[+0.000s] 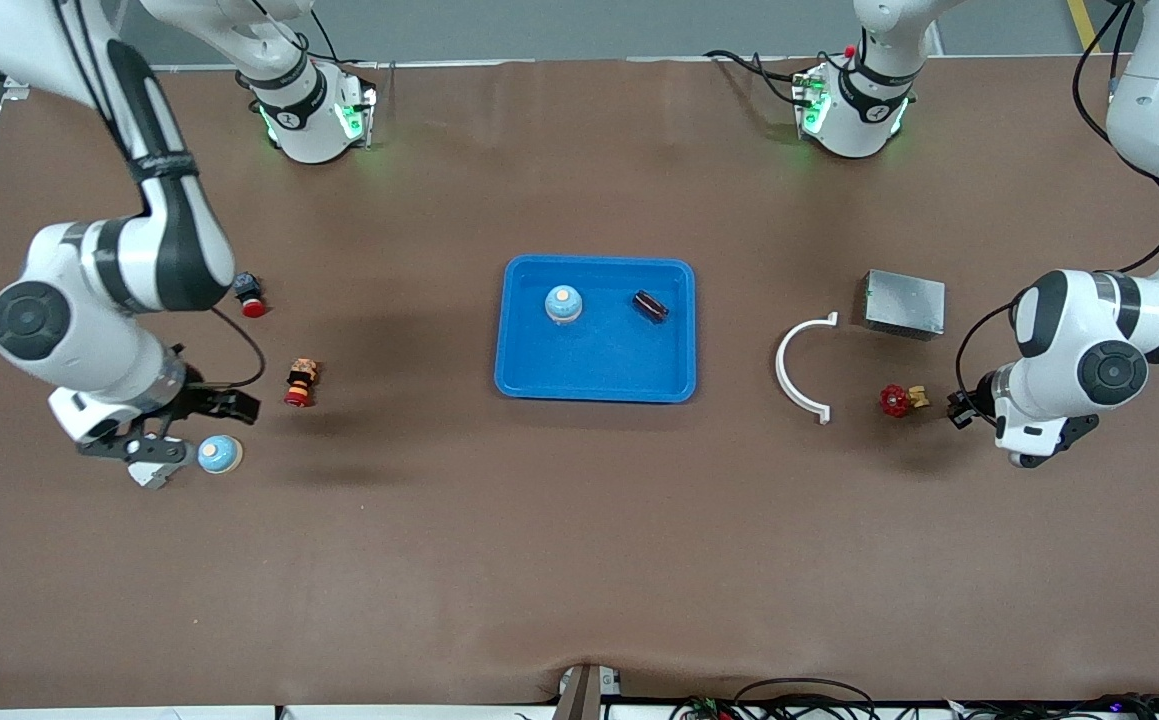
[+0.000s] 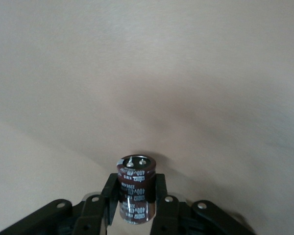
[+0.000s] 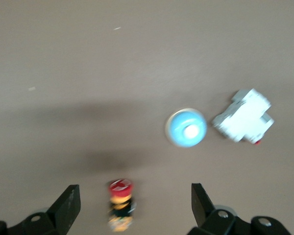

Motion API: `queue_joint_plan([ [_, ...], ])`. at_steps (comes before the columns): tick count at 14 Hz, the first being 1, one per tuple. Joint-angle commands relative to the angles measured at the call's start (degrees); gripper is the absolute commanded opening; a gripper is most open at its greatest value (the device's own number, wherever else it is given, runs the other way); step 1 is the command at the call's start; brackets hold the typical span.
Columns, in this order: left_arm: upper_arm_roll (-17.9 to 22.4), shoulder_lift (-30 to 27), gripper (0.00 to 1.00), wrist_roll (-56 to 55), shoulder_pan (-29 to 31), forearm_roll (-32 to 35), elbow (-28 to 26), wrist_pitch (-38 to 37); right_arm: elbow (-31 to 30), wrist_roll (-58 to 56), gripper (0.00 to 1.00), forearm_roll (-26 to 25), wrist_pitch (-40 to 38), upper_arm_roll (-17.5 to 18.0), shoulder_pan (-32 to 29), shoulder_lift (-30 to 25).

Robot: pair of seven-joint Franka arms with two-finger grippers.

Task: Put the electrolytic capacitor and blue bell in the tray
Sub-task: 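Grasp the second bell with the right gripper while the left gripper grasps the capacitor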

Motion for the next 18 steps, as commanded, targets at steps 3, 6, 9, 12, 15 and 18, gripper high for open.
queue_joint_plan([
  [3,-8.87,-7.75,0.00,-1.59,0.61,-1.53,-1.52,-9.43,4.28,-3.02,1.00,-1.75,6.52,1.39,-4.80,8.86],
  [6,-15.11,-9.33,0.00,-5.19,0.70,-3.82,-1.69,-10.58,4.37,-3.37,1.00,-1.66,11.27,1.39,-5.68,12.90],
  [9,-22.05,-8.98,0.00,-14.66,0.44,-4.01,-1.61,-10.67,4.46,-3.37,1.00,-1.49,14.08,1.39,-6.39,15.81],
  [12,-25.06,-7.50,0.00,-23.64,-2.89,-4.01,-1.52,-10.50,4.02,-3.90,1.00,-1.49,15.40,1.39,-7.00,17.13],
  [15,-24.97,-4.52,0.00,-35.32,-9.91,-3.92,0.58,-9.27,3.93,-5.92,1.00,-1.40,15.94,1.48,-8.23,18.01],
  [18,-24.80,0.67,0.00,-45.00,-15.98,-3.30,4.45,-9.00,3.76,-6.27,1.00,-1.40,15.94,1.48,-8.85,18.01],
])
